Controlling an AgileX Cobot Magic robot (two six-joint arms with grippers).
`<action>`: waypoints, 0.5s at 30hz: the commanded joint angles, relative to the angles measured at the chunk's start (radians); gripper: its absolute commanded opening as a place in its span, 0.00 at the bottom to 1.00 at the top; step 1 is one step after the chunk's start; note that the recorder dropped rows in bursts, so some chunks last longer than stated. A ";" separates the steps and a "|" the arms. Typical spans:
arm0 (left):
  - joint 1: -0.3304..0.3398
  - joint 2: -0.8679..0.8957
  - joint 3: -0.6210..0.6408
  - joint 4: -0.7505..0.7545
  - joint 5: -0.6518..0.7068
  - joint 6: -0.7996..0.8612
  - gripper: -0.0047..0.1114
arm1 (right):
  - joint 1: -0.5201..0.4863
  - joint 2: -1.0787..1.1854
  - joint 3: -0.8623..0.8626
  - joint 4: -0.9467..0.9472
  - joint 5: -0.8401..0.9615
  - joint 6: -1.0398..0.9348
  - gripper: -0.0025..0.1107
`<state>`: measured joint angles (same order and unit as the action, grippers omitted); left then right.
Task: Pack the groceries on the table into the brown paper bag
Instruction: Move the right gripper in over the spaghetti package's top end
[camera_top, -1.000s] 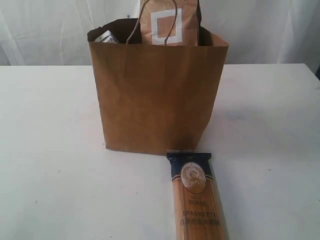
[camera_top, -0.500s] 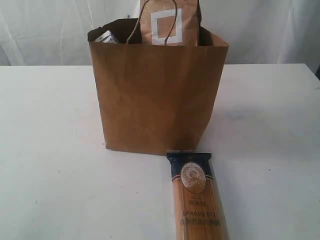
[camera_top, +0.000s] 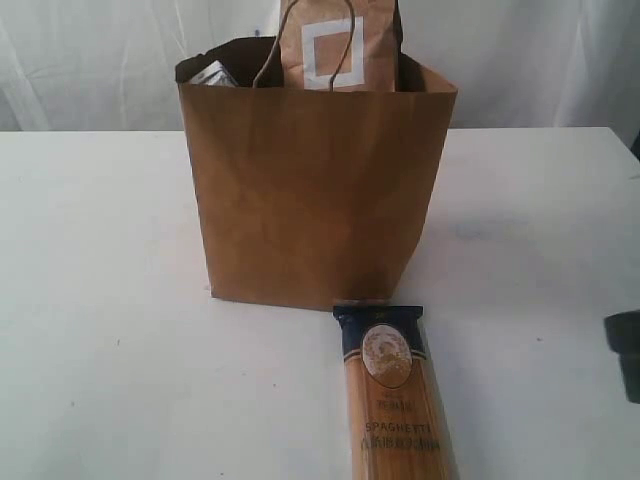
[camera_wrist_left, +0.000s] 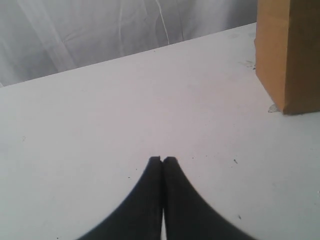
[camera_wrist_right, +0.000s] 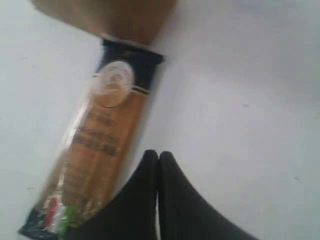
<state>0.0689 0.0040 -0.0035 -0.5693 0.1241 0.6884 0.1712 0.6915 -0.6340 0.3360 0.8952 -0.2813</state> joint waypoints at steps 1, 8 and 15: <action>-0.007 -0.004 0.004 0.077 0.001 -0.001 0.04 | 0.044 0.095 -0.020 0.117 0.040 -0.083 0.02; -0.007 -0.004 0.004 0.106 0.001 -0.001 0.04 | 0.193 0.237 -0.106 0.052 0.083 -0.082 0.02; -0.007 -0.004 0.004 0.109 0.001 -0.001 0.04 | 0.286 0.411 -0.130 -0.029 -0.006 -0.057 0.02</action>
<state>0.0689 0.0040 -0.0035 -0.4525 0.1241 0.6899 0.4412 1.0534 -0.7602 0.3349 0.9444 -0.3439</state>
